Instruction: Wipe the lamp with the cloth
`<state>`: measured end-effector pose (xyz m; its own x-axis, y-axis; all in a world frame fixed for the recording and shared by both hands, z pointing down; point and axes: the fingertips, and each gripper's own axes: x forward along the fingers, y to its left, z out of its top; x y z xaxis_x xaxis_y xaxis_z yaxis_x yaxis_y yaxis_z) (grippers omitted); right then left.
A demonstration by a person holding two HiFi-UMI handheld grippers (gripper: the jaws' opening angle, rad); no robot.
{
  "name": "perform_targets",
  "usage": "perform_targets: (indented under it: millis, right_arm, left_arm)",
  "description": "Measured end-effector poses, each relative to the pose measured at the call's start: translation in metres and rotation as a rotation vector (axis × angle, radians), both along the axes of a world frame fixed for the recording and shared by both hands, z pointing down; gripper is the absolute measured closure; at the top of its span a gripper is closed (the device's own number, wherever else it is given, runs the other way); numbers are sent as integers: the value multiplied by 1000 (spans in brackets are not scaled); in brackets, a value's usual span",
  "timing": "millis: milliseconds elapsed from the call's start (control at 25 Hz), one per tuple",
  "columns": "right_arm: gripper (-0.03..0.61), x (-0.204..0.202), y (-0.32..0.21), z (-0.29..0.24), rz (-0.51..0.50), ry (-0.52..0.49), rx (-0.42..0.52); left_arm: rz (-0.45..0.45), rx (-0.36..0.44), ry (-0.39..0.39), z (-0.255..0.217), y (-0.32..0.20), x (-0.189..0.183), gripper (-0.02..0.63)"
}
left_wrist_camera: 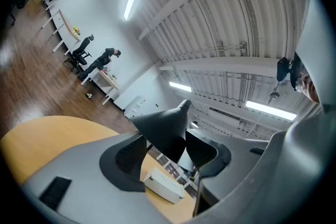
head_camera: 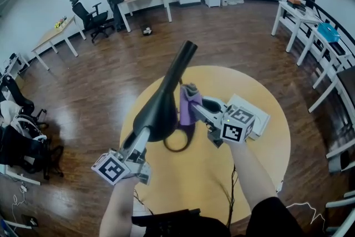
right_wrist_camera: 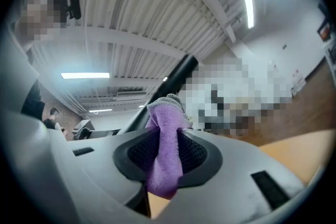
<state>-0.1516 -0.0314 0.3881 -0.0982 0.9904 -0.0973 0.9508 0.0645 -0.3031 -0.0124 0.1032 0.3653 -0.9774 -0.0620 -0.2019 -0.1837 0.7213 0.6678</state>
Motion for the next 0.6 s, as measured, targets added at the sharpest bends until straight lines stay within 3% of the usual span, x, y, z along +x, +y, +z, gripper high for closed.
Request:
perform_targets:
  millis: [120, 280, 440, 600]
  right_arm:
    - [486, -30, -5, -54, 183, -118, -77]
    - [486, -69, -5, -77, 365, -121, -66]
    - [486, -79, 2, -59, 357, -13, -97]
    - [486, -71, 20, -20, 306, 1, -24]
  left_arm:
    - [2, -24, 14, 0, -2, -1, 380]
    - [16, -9, 20, 5, -7, -2, 380]
    - [33, 5, 15, 8, -11, -3, 380]
    - [24, -15, 8, 7, -11, 0, 380]
